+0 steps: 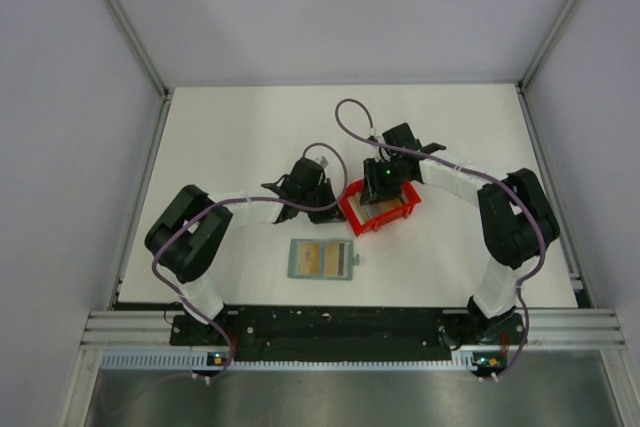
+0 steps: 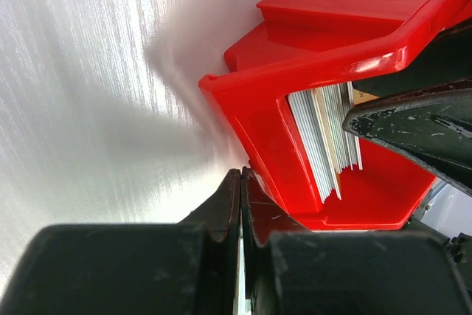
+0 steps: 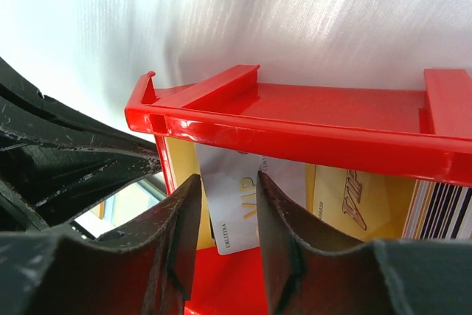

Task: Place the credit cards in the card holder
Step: Pick up the credit card from the storage box, then insert the credit card into the card holder.

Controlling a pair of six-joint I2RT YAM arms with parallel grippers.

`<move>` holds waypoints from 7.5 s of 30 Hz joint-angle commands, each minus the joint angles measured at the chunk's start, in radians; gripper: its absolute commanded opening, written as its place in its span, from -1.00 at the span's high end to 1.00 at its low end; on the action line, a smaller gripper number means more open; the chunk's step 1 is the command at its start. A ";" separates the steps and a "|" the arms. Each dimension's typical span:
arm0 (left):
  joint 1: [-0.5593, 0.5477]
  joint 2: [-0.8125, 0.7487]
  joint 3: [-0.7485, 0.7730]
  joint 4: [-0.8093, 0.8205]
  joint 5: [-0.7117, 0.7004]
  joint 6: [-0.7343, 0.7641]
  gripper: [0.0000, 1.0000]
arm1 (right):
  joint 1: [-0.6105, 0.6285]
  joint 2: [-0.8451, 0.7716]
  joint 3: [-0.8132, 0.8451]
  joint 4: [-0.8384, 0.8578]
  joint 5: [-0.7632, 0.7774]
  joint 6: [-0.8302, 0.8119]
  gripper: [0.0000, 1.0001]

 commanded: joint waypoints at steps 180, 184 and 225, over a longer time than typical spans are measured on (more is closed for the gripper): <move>-0.007 -0.010 0.034 0.098 0.033 -0.008 0.98 | -0.038 -0.107 -0.015 -0.112 0.305 -0.062 0.88; -0.006 -0.009 0.036 0.100 0.033 -0.010 0.98 | -0.038 -0.101 -0.023 -0.118 0.315 -0.070 0.83; -0.006 -0.199 -0.001 -0.023 -0.148 0.075 0.18 | -0.039 -0.304 0.014 -0.121 0.292 -0.019 1.00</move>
